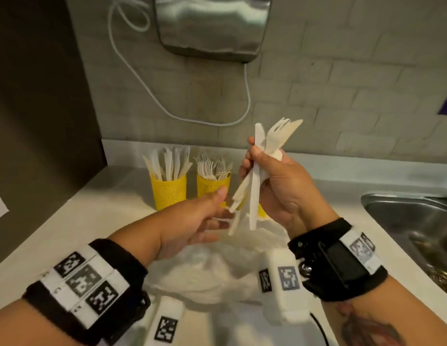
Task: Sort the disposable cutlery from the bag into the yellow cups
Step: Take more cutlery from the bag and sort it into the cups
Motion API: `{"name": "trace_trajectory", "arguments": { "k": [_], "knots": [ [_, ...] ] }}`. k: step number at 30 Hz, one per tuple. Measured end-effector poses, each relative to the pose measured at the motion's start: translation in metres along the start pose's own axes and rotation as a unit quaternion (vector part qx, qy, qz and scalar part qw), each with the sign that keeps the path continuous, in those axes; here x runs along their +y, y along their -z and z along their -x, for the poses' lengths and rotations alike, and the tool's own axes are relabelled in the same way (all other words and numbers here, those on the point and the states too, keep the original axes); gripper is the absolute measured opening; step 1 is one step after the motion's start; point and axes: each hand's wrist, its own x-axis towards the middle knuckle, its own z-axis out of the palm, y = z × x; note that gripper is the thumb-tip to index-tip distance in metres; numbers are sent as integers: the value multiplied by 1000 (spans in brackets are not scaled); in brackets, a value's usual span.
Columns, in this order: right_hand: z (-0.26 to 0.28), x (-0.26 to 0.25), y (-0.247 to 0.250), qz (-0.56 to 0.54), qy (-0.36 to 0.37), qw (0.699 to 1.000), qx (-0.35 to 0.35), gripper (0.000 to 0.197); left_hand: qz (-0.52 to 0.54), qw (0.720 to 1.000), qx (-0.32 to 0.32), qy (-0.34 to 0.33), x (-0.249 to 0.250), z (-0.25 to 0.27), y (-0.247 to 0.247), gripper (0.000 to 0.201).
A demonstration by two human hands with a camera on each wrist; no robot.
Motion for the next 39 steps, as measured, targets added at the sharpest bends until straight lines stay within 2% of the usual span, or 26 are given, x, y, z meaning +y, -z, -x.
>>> {"name": "trace_trajectory", "arguments": {
  "k": [1, 3, 6, 8, 10, 12, 14, 15, 17, 21, 23, 25, 28, 32, 39],
  "knots": [
    [-2, 4, -5, 1, 16, 1000, 10, 19, 140, 990, -20, -3, 7, -3, 1, 71],
    [-6, 15, -13, 35, 49, 998, 33, 15, 268, 962, -46, 27, 14, -13, 1, 90],
    [-10, 29, -20, 110, 87, 989, 57, 13, 304, 948, -31, 92, 7, -28, 4, 99],
    [-12, 31, -22, 98, 104, 988, 66, 13, 327, 938, -4, 111, -3, -35, 6, 102],
    [-14, 31, -22, 83, 113, 988, 68, 13, 379, 920, 11, 105, -9, -37, 5, 100],
    [-14, 36, -19, 138, 98, 984, 60, 19, 440, 895, 21, 73, -7, -36, 2, 90],
    [-9, 48, -15, 199, 60, 978, 28, 20, 464, 885, 24, 38, 0, -34, 2, 82],
    [-6, 54, -12, 220, 41, 975, 14, 19, 458, 889, 17, 26, 3, -32, 2, 79],
    [-3, 60, -7, 254, 18, 967, 7, 13, 407, 913, 16, 3, 6, -28, 2, 70],
    [-8, 52, 4, 288, -59, 956, -15, 32, 180, 979, 84, -44, -2, -24, 6, 45],
    [-8, 52, 7, 270, -100, 957, -43, 38, 88, 993, 52, -64, -5, -22, 8, 37],
    [-8, 55, 9, 264, -127, 953, -74, 47, 85, 994, 36, -67, -7, -21, 6, 27],
    [-7, 54, 8, 260, -114, 955, -89, 41, 117, 988, 62, -77, -10, -23, -3, 21],
    [-11, 53, 8, 276, -35, 960, -15, 23, 122, 981, 111, -100, -15, -28, -6, 19],
    [-14, 44, 10, 234, -43, 970, 50, 20, 173, 968, 147, -109, -17, -29, -2, 22]
  ]
}}
